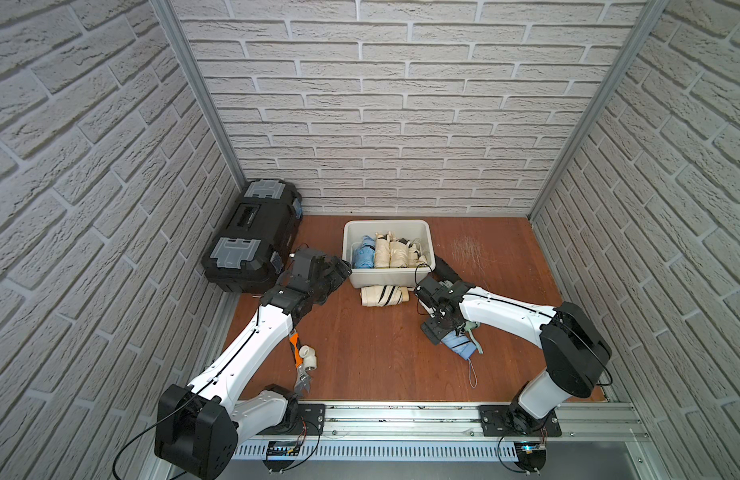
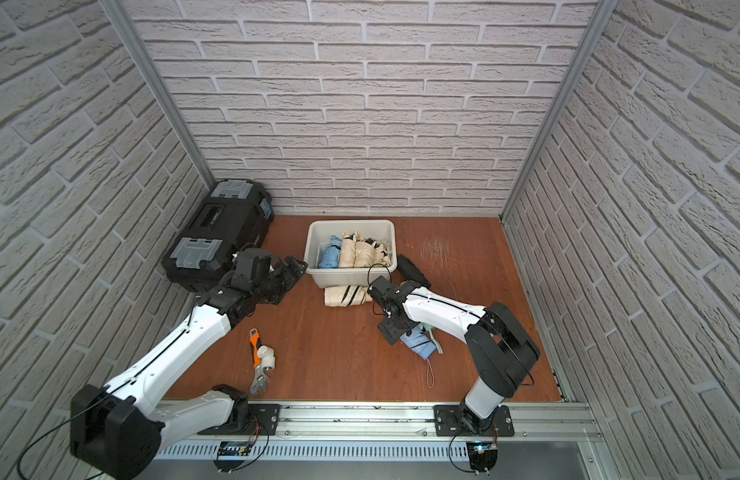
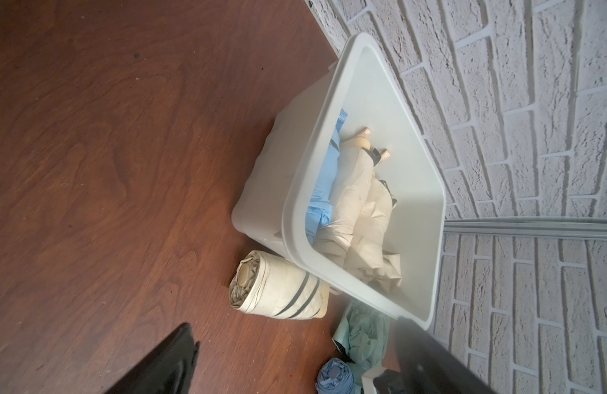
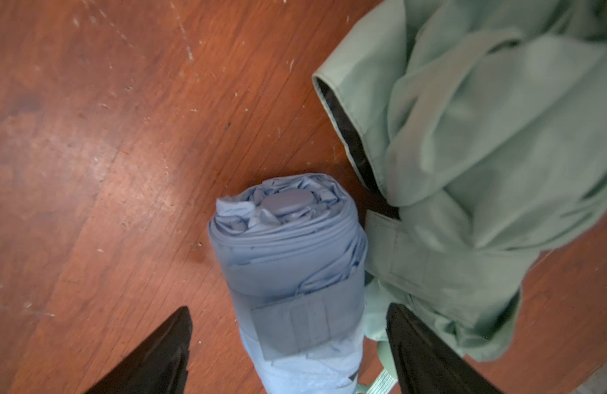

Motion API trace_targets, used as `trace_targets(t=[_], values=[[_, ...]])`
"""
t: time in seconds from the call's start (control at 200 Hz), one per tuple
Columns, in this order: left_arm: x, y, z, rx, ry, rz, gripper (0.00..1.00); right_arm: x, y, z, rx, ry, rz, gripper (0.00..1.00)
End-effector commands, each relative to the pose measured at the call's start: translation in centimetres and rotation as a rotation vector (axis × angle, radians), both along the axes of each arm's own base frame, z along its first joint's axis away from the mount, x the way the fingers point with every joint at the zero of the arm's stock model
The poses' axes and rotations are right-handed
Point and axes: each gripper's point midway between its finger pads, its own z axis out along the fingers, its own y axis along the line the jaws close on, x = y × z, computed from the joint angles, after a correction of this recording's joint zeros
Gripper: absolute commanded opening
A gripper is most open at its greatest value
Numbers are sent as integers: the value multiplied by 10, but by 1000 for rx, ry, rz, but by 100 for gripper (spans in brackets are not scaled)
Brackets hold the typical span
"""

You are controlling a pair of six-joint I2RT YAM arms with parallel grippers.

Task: Put the umbrella into the storage box
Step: Pick up the umbrella from the center of the board.

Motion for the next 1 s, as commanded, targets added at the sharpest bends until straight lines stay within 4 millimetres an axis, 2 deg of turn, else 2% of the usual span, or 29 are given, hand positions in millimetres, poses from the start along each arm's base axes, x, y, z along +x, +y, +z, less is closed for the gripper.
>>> trace_targets(t=[0.0,0.205,0.345,0.525,0.8,0.995], values=[[-1,2,1,0,-17,-2,94,-1,4,-8,16,3,10,90],[-2,2,1,1,-16,-3,94,-6,8,-21,24,42,21,87],[-1,5,8,6,-35,9,94,-9,12,-27,30,66,38,83],[-1,8,13,15,-55,20,94,-12,19,-27,62,84,66,72],[-1,8,12,16,-59,22,94,-14,24,-19,96,72,87,53],[4,6,24,17,-121,6,94,-13,39,8,209,30,81,44]])
